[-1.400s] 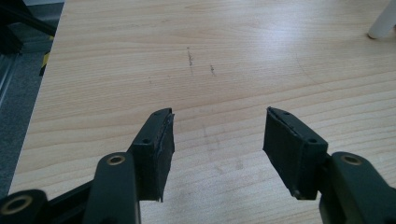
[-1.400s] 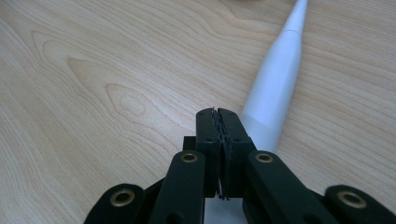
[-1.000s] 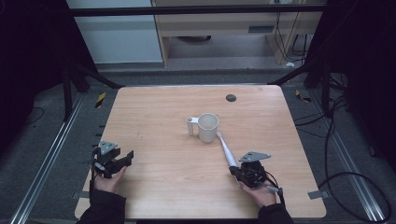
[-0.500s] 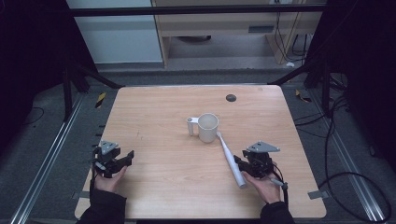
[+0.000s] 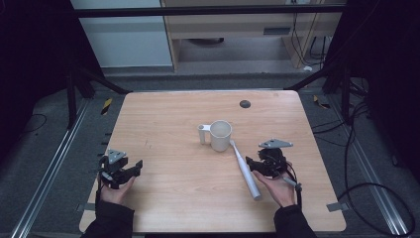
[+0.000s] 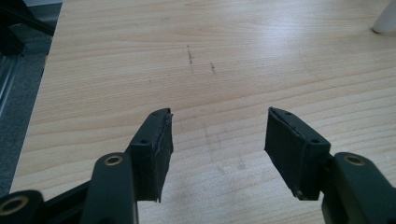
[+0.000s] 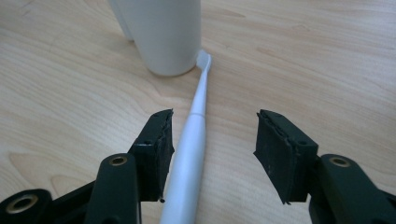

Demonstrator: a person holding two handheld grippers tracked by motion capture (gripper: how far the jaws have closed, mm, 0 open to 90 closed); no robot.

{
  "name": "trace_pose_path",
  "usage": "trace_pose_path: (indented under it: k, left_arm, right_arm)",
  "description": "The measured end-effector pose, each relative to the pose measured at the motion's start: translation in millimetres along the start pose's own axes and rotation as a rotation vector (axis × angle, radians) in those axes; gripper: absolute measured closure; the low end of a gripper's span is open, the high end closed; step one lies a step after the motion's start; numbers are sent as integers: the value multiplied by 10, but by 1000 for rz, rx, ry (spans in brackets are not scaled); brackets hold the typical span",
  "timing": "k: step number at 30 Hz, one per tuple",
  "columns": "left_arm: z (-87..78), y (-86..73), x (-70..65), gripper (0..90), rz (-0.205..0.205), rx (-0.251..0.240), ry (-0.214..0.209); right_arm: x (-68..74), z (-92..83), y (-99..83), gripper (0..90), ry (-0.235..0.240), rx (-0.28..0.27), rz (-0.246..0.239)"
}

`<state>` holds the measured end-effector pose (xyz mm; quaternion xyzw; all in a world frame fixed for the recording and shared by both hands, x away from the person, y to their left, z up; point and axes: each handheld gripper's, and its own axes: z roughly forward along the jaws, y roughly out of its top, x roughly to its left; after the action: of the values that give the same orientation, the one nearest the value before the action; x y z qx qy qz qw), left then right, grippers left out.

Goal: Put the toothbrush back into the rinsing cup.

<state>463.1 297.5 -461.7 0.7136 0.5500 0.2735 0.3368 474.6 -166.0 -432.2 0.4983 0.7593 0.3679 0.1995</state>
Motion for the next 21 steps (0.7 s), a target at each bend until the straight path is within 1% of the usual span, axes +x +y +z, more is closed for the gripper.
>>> trace_pose_path:
  k: [3, 6, 9, 11, 12, 15, 17, 21]
  left_arm:
    - [1, 0, 1, 404, -1, -1, -1]
    - [3, 0, 1, 404, 0, 0, -2]
    - [3, 1, 0, 404, 2, 1, -3]
    - [3, 2, -2, 404, 3, 1, -4]
    - [3, 2, -2, 404, 3, 1, -4]
    - [4, 3, -1, 404, 2, 1, -5]
    - [2, 3, 0, 403, 4, 2, -5]
    - [4, 4, 0, 404, 3, 1, -5]
  right_arm:
    - [20, 42, 79, 457, -3, 17, -3]
    - [48, 90, 156, 467, -15, 36, -24]
    - [60, 117, 193, 478, -25, 43, -31]
    - [73, 161, 229, 489, -30, 61, -38]
    - [73, 161, 229, 489, -30, 61, -38]
    - [81, 225, 241, 514, -31, 92, -42]
    - [81, 234, 241, 518, -29, 96, -41]
    - [81, 304, 223, 537, -28, 126, -38]
